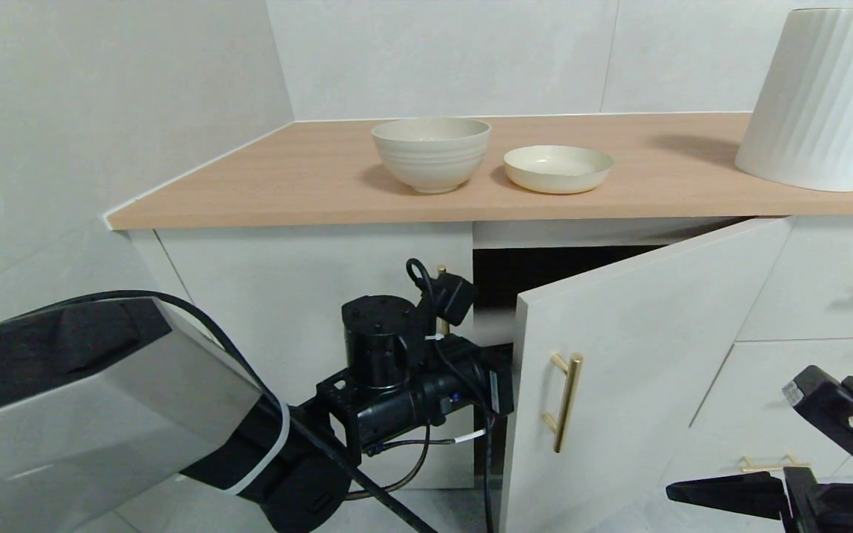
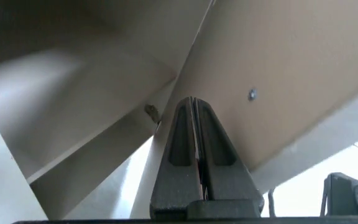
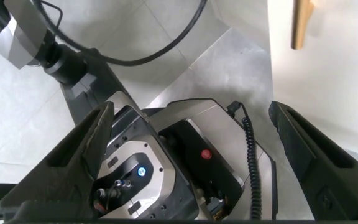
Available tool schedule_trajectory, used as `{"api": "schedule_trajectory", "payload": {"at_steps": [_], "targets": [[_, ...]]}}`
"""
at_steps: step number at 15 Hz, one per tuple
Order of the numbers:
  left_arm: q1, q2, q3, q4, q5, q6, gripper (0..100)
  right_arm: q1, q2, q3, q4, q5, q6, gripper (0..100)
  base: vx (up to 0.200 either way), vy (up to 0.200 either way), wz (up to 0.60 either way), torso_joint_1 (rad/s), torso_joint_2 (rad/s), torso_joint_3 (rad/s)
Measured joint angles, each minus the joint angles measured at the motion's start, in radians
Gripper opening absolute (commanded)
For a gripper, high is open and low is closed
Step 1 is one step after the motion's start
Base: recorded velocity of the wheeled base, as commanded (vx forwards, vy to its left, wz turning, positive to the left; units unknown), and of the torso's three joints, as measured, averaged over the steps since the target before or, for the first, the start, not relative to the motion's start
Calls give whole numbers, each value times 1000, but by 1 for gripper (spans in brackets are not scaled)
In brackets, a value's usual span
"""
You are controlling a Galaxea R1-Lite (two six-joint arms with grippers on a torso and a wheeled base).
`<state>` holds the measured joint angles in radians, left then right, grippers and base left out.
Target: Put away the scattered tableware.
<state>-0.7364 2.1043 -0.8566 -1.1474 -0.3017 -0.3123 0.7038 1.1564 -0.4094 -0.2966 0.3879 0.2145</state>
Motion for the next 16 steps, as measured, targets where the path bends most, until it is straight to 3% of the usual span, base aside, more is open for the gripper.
{"api": "schedule_trajectory", "payload": {"at_steps": [7,12,16], "targets": [[-24,-1,-56,60,-2,0,0,0,-10,0,1,1,0,100,-171,0,0,3,1,2],[-26,35,-165,141,8,0,0,-1,-13,1,1,1,0,100,0,0,0,0,0,0],[-48,61,-197,168,85,3,0,0,-20,1,1,1,0,100,0,0,0,0,0,0]]}}
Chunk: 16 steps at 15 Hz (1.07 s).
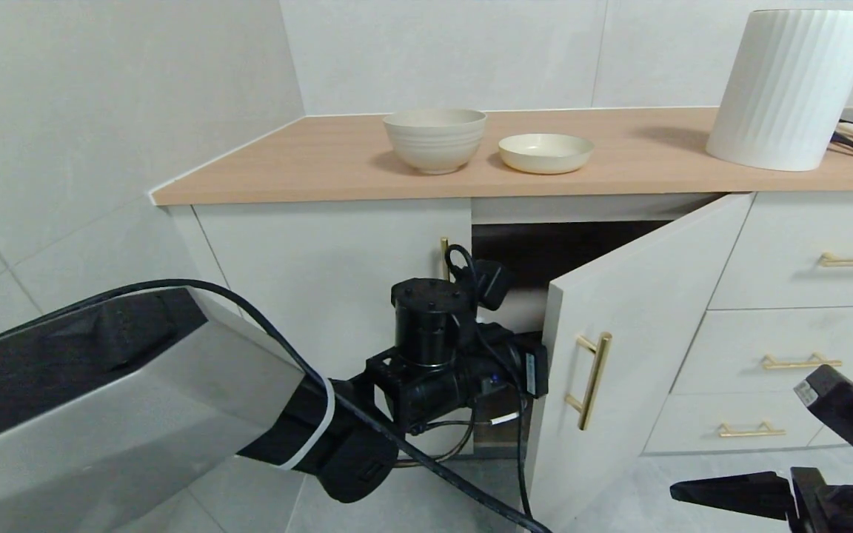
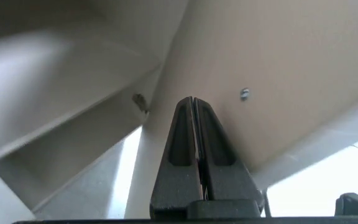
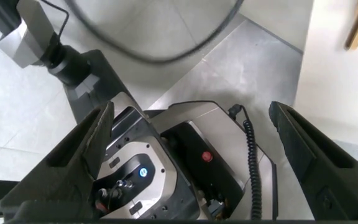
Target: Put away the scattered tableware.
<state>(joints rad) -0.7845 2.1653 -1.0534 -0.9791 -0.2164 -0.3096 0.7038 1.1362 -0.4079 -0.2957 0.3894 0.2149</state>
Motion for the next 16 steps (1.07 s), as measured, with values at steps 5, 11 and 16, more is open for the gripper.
{"api": "schedule_trajectory", "payload": {"at_steps": [5,11,16], "targets": [[-215,-31,50,16,43,18,0,20,-32,7,-6,24,-2,100,0,0,0,0,0,0],[-186,-109,151,2,23,84,0,40,-124,18,0,136,-5,100,0,0,0,0,0,0],[-66,-244,264,19,23,84,0,39,-84,-10,0,3,2,100,0,0,0,0,0,0]]}}
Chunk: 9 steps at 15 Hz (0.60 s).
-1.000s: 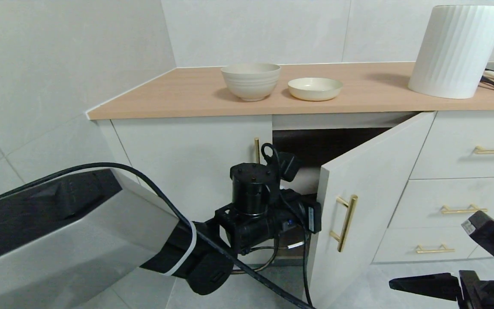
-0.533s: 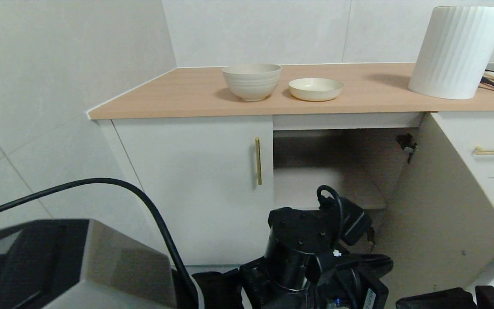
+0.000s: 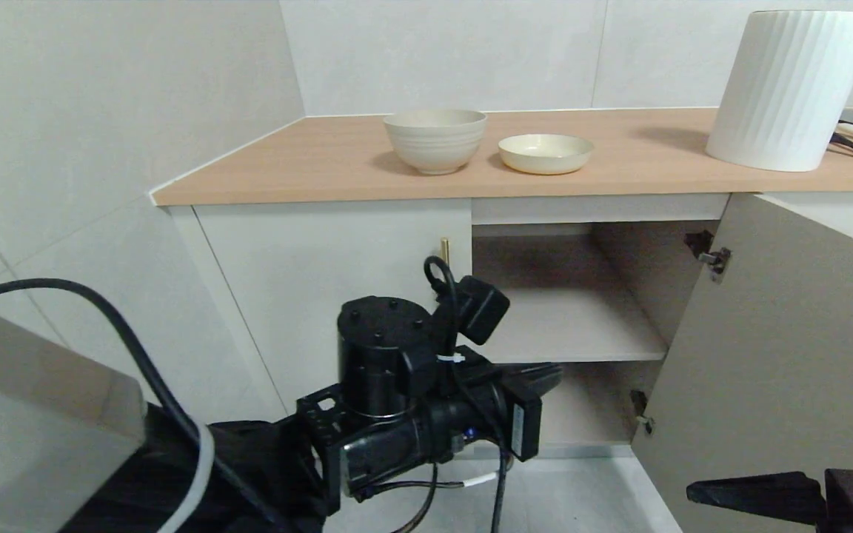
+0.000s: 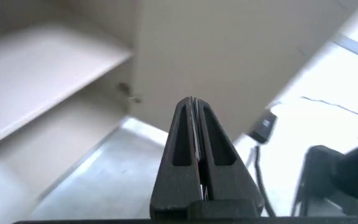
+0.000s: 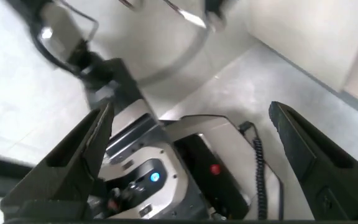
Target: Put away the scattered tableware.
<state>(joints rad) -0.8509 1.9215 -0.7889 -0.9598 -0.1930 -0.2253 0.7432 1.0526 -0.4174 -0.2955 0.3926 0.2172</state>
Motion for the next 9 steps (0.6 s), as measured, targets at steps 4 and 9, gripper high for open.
{"api": "schedule_trajectory", "payload": {"at_steps": [4,9], "targets": [[115,-172,176,57,-2,2,0,-41,82,-80,1,-94,1,100,0,0,0,0,0,0],[313,-367,267,175,-2,3,0,-132,191,-325,150,-127,1,100,0,0,0,0,0,0]]}}
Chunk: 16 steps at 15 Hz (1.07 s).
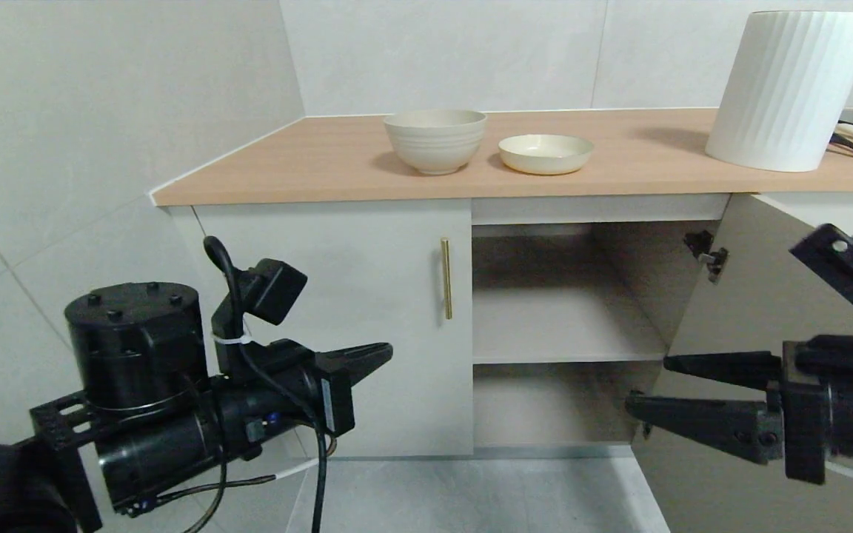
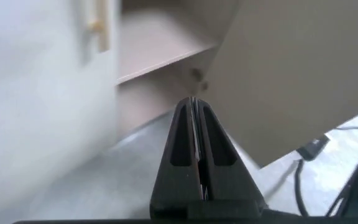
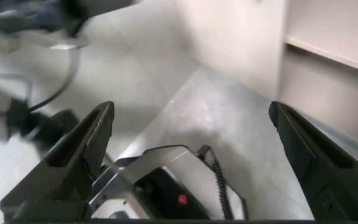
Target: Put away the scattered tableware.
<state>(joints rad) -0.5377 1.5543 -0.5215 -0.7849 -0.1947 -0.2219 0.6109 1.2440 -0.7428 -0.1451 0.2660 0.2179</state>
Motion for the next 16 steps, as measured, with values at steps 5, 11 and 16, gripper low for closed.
{"api": "schedule_trajectory", "payload": {"at_steps": [5,11,16], "targets": [[81,-143,-99,302,-19,-2,0,-36,133,-176,95,-104,-1,100,0,0,0,0,0,0],[105,-185,-130,324,-22,-11,100,-70,186,-163,95,-108,9,100,0,0,0,0,0,0],[107,-227,-157,332,-23,-100,100,-69,190,-169,95,-147,49,100,0,0,0,0,0,0]]}}
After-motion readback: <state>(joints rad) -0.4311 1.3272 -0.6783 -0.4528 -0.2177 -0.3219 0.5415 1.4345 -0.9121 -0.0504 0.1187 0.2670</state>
